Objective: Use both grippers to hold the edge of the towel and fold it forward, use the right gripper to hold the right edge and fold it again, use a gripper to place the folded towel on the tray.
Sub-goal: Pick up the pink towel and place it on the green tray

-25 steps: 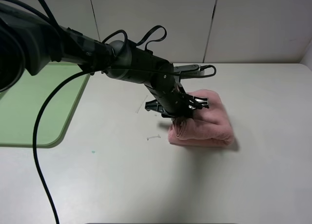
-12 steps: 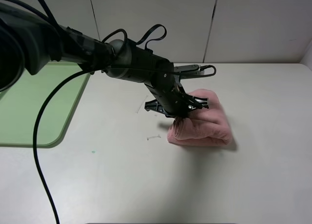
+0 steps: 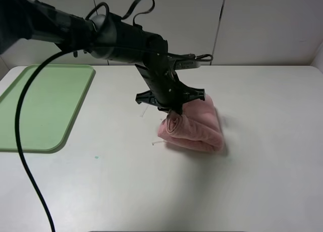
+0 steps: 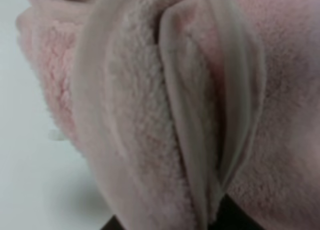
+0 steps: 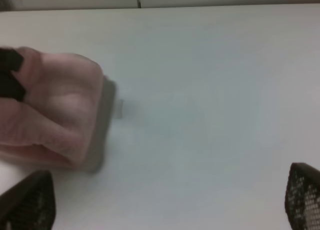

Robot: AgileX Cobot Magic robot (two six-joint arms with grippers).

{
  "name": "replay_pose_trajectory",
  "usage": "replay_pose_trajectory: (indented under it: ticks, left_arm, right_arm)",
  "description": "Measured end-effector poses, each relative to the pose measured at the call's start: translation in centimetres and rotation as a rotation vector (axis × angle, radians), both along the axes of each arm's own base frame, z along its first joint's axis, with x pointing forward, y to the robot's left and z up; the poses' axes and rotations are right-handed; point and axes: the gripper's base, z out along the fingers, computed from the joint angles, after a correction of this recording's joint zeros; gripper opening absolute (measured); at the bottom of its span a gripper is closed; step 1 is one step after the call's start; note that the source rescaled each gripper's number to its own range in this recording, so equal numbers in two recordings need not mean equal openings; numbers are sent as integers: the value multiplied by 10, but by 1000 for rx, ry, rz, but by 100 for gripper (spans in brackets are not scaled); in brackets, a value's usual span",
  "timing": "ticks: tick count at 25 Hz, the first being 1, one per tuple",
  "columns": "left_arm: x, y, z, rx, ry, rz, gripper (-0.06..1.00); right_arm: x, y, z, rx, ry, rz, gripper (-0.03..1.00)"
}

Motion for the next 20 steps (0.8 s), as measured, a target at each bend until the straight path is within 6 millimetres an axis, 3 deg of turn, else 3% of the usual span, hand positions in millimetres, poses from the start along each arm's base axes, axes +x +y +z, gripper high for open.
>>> replay_pose_trajectory:
  ticks: [12,20]
  left_arm:
    - [28,66,43,60,16,36,7]
    - [42,115,52,96,27,71,7]
  right_arm:
    - [0,0,0,0,0,0,100]
    - [0,0,0,1,0,1,100]
